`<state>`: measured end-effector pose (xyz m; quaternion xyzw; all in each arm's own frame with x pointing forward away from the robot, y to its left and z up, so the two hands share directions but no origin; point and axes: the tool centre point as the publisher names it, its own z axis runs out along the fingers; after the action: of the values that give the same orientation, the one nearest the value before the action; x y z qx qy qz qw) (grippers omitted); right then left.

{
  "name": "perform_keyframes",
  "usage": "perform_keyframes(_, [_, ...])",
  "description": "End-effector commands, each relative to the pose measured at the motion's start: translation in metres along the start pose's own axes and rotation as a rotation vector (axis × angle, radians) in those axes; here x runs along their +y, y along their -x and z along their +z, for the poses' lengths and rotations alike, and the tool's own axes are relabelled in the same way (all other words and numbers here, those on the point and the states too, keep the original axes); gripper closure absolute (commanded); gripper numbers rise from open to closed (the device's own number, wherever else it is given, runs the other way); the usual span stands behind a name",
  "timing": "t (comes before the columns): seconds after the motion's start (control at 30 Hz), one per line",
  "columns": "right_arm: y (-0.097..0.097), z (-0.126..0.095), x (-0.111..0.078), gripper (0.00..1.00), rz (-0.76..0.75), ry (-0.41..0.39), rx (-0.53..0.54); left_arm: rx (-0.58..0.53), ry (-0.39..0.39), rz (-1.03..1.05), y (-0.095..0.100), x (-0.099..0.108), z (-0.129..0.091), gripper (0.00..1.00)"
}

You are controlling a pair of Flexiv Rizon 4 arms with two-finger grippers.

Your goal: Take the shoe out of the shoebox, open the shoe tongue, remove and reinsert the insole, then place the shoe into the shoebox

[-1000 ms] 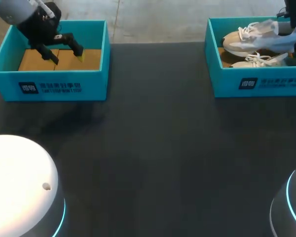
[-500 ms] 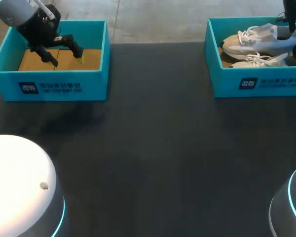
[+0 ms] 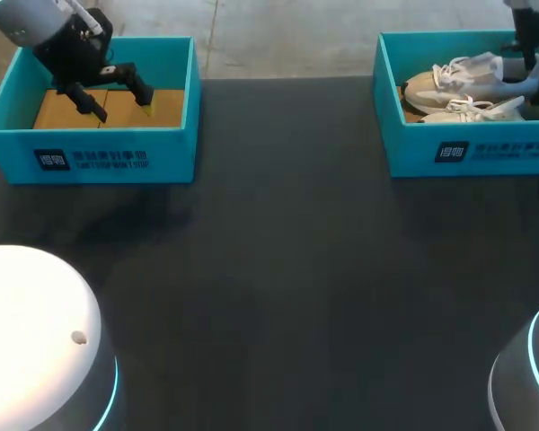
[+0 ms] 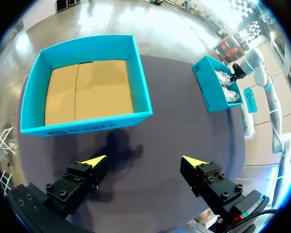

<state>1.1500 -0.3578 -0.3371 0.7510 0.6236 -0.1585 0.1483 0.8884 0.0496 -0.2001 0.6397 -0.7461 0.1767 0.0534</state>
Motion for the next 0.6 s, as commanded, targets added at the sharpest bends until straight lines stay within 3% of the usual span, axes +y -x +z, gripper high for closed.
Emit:
perform_keyframes(0.03, [-0.002,0.004,0.008,1.00,0.001,-0.021,0.000,0.002,-0.001,-0.006,0.000,0.003,-0.002,0.00])
perform_keyframes(0.07, [-0.002,0.004,0.008,0.98,0.003,-0.022,0.001,0.003,-0.001,-0.008,-0.001,0.003,-0.003,0.00])
perform_keyframes(0.17, [-0.002,0.005,0.007,0.52,0.006,-0.024,0.005,0.005,0.001,-0.011,-0.002,0.004,-0.004,0.00])
perform_keyframes(0.2, [-0.002,0.005,0.007,0.20,0.008,-0.025,0.007,0.005,0.002,-0.012,-0.002,0.004,-0.005,0.00])
perform_keyframes(0.23, [-0.001,0.004,0.007,0.02,0.011,-0.025,0.010,0.004,0.004,-0.014,-0.002,0.004,-0.005,0.00])
perform_keyframes(0.6, [0.007,-0.031,-0.002,0.00,0.051,0.025,0.046,0.004,0.043,-0.041,0.000,0.006,0.003,0.00])
